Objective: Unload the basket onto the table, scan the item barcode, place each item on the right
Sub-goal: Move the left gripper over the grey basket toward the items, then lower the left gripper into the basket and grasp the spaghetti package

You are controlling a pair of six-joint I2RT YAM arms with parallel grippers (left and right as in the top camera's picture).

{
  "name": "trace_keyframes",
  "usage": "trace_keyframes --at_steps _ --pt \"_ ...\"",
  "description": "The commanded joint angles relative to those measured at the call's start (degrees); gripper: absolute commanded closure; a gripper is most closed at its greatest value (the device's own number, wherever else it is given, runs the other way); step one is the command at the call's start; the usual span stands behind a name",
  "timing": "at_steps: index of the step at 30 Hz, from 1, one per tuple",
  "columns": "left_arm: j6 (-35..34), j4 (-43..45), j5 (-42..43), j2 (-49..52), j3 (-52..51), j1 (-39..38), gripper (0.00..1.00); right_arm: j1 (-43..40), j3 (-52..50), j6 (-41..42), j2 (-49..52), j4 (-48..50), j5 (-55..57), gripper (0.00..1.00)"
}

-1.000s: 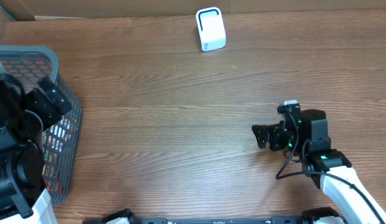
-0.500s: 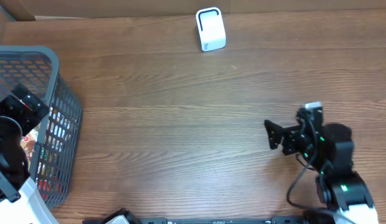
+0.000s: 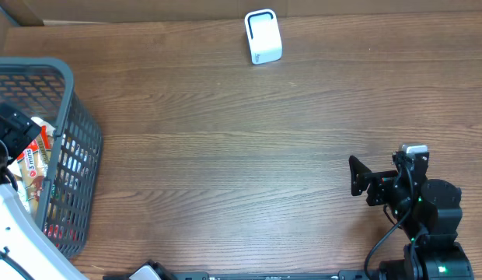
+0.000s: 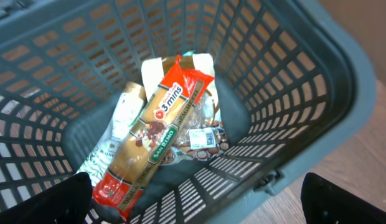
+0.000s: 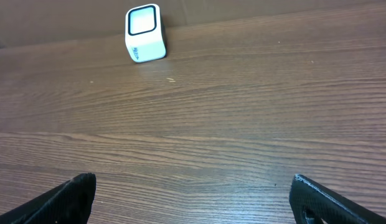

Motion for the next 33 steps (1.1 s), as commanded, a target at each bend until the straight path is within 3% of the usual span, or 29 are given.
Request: trace_keyframes --at_steps 1,14,17,19,26,33 --pt "0.13 0.24 0.7 1.33 1.33 0.31 0.02 -0.22 -0.46 0.02 -0.02 0.31 0.57 0.0" --pt "2.58 3.76 -1.07 1.86 -2.1 0.31 0.15 0.2 -0.46 0.02 -0.02 0.31 0.57 0.0" --pt "4.59 5.88 -1.25 1.81 -6.45 0.33 0.15 1.05 -0.46 0.02 -0.02 0.28 0.57 0.0" --pt "5.11 7.04 -3.06 1.81 -9.42 0.33 0.09 1.66 -0.46 0.02 -0.02 0.26 0.57 0.0" --pt "7.52 12.83 -7.58 1.81 -20.11 0.74 0.09 2.21 -0.46 0.02 -0.02 0.26 0.57 0.0" --pt "16.2 22.56 -0.5 2.23 -27.85 4.55 0.07 2.21 -0.46 0.02 -0.02 0.26 0.57 0.0"
